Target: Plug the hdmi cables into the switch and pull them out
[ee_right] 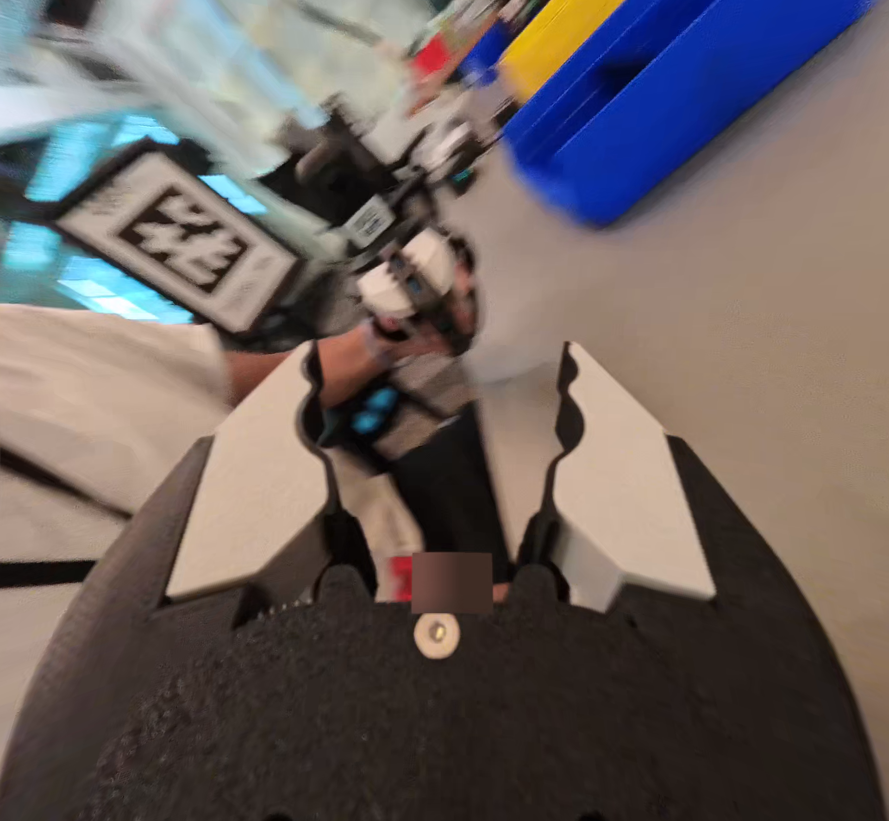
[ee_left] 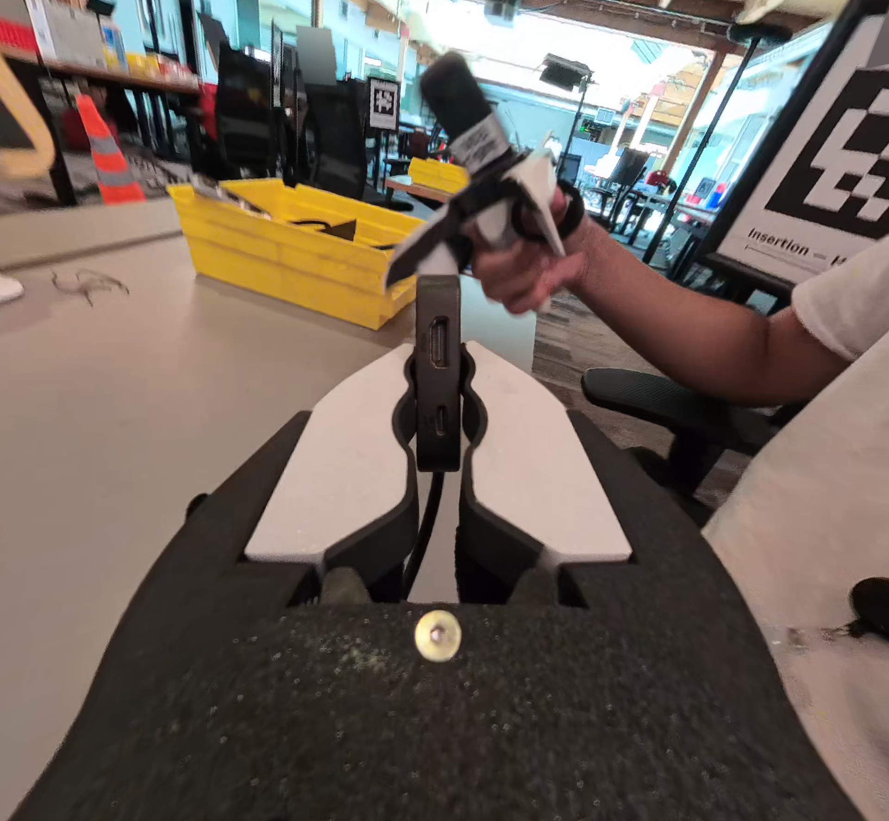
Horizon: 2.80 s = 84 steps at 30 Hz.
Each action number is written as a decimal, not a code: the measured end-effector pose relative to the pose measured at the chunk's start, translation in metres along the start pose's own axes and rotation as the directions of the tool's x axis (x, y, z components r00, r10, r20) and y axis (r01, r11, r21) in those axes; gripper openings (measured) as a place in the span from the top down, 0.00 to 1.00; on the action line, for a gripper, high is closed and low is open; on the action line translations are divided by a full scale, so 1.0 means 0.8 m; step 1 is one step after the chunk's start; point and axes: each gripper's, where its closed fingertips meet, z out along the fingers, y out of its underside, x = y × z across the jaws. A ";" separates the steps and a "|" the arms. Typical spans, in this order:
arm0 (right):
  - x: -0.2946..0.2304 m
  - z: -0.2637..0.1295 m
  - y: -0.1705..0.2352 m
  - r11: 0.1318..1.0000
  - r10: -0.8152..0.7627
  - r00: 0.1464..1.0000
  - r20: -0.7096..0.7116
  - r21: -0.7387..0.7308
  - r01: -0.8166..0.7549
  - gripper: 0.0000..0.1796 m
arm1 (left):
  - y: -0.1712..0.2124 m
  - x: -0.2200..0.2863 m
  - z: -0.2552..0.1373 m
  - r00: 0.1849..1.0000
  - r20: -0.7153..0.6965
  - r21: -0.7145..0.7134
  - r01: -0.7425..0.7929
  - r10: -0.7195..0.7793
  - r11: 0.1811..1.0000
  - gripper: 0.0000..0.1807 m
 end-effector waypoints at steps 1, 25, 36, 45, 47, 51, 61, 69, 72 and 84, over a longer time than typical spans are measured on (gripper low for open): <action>-0.011 0.028 0.021 0.994 0.099 0.988 0.117 -0.063 -0.092 0.39 | -0.003 0.006 0.000 0.998 -0.010 0.014 -0.057 0.057 0.998 0.92; -0.004 0.043 -0.002 0.946 0.275 0.913 0.303 0.084 -0.313 0.60 | -0.007 0.011 -0.019 0.961 0.162 0.038 -0.234 0.225 0.972 0.70; 0.125 -0.327 -0.178 0.950 -0.067 0.416 -0.907 0.070 0.305 0.60 | 0.016 0.002 -0.041 0.966 0.226 0.010 -0.130 0.124 0.991 0.74; 0.317 -0.375 -0.174 0.983 0.181 0.297 -0.938 0.186 -0.014 0.60 | 0.026 -0.001 -0.033 0.964 0.228 -0.035 -0.131 0.136 0.991 0.75; 0.347 -0.369 -0.165 0.976 0.219 0.249 -0.944 0.210 -0.061 0.60 | 0.028 -0.002 -0.033 0.963 0.232 -0.043 -0.131 0.137 0.990 0.75; 0.375 -0.342 -0.127 0.947 0.285 0.275 -0.918 0.225 -0.230 0.61 | 0.064 -0.036 -0.040 0.938 0.342 -0.200 0.013 0.057 0.980 0.78; 0.238 -0.366 -0.177 0.965 0.151 0.350 -0.925 0.215 0.152 0.58 | 0.044 -0.096 -0.093 0.744 0.641 -0.203 -0.074 0.189 0.976 0.65; 0.090 -0.325 -0.123 0.764 0.006 0.196 -0.981 0.131 0.631 0.57 | 0.030 -0.105 -0.154 0.644 0.763 -0.116 0.055 0.053 0.992 0.89; 0.118 -0.303 -0.030 0.791 0.089 0.172 -0.981 0.175 0.586 0.57 | 0.032 -0.116 -0.204 0.519 0.854 -0.067 0.077 0.017 0.995 0.87; 0.152 -0.340 0.029 0.827 0.109 0.013 -0.994 0.099 0.553 0.58 | 0.073 -0.152 -0.237 0.457 0.886 -0.163 0.159 0.073 0.974 0.80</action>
